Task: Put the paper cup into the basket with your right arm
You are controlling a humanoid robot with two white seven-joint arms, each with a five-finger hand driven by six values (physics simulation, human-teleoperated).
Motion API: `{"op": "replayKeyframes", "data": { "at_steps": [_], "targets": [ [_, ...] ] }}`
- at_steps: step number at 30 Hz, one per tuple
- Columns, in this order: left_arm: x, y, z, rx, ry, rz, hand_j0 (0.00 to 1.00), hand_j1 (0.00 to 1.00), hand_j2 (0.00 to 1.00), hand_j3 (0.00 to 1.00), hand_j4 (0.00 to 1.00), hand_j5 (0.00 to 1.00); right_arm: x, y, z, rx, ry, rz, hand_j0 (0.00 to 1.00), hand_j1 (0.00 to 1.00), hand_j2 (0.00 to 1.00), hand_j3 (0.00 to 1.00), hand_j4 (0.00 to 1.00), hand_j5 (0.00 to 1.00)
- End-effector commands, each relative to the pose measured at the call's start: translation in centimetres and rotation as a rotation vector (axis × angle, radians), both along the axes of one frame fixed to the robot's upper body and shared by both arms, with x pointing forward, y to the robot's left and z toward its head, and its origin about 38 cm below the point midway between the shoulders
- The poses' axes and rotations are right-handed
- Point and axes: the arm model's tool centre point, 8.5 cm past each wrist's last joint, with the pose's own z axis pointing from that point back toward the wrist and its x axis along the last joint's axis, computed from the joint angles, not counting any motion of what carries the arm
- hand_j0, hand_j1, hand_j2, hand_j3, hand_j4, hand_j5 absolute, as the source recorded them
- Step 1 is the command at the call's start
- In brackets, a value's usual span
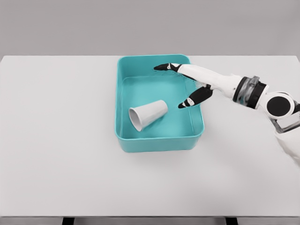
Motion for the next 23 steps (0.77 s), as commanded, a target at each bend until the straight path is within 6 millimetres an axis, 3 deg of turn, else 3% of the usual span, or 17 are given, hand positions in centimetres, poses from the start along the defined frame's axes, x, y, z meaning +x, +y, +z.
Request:
{"op": "replayKeyframes", "data": {
  "at_steps": [1,9,12,23],
  "targets": [
    [-0.1,0.0,0.0,0.000,0.001,0.001,1.00,1.00,1.00,1.00,1.00,1.00,-0.2,-3.2,3.0,0.106,0.014,-0.023,0.99,0.99,0.99,0.99,0.99,0.99],
    [0.0,0.0,0.0,0.000,-0.001,0.000,1.00,1.00,1.00,1.00,1.00,1.00,-4.0,-12.6,0.6,0.265,0.117,-0.192,1.00,1.00,1.00,1.00,1.00,1.00],
    [0.0,0.0,0.0,0.000,-0.001,0.000,1.00,1.00,1.00,1.00,1.00,1.00,-4.8,-12.9,-0.6,0.256,0.132,-0.187,1.00,1.00,1.00,1.00,1.00,1.00],
    [-0.1,0.0,0.0,0.000,0.002,0.001,1.00,1.00,1.00,1.00,1.00,1.00,-4.9,-13.0,-1.1,0.246,0.144,-0.193,1.00,1.00,1.00,1.00,1.00,1.00]
  ]
}}
